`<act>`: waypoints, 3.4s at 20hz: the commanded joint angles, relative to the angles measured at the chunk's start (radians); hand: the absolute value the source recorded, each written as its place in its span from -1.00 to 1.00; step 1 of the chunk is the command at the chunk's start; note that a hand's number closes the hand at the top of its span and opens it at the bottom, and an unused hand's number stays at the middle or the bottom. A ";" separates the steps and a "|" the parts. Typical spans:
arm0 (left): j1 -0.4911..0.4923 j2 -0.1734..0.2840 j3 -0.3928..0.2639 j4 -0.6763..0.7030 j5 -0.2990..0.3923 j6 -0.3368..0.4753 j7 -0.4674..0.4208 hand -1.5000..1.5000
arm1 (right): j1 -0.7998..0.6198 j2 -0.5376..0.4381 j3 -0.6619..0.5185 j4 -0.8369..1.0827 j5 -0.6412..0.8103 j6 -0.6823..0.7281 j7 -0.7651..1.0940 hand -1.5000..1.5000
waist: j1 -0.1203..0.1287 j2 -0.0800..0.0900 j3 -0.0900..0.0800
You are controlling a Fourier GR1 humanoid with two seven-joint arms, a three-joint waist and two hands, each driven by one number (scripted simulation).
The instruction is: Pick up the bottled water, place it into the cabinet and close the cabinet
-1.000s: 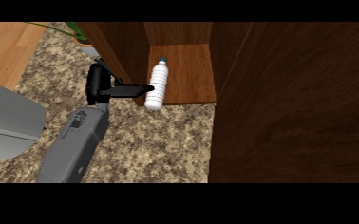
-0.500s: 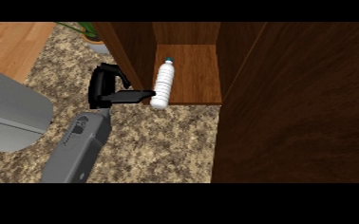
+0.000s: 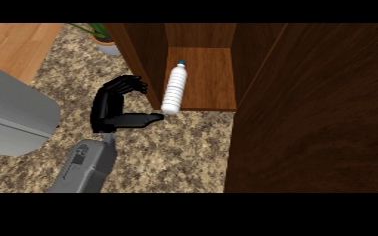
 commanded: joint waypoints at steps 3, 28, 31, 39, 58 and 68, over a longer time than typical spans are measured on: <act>0.058 -0.044 -0.082 -0.306 0.047 -0.048 0.075 -1.00 | 0.017 -0.025 -0.003 -0.057 -0.026 0.005 0.039 -1.00 | -0.005 -0.010 0.006; 0.802 0.147 -0.066 -1.064 0.217 -0.167 0.105 -1.00 | -0.024 -0.197 0.345 -0.188 0.295 0.124 0.131 1.00 | -0.005 -0.005 0.004; 0.855 0.194 0.016 -1.150 0.308 -0.206 0.146 -1.00 | -0.031 -0.185 0.420 -0.207 0.362 0.101 0.167 1.00 | -0.003 -0.008 0.004; 0.986 0.199 0.118 -1.087 0.421 -0.369 0.051 -1.00 | -0.168 -0.035 0.524 -0.120 0.413 0.050 0.325 1.00 | 0.019 -0.006 0.002; 1.133 0.250 0.422 -1.014 0.692 -0.684 0.062 -1.00 | -0.950 0.075 0.286 0.219 -0.014 -0.383 0.610 1.00 | 0.010 0.001 0.005; 1.116 0.247 0.530 -1.005 0.776 -0.706 0.128 -1.00 | -1.174 0.074 -0.083 0.576 -0.251 -0.141 0.484 1.00 | -0.001 0.004 0.006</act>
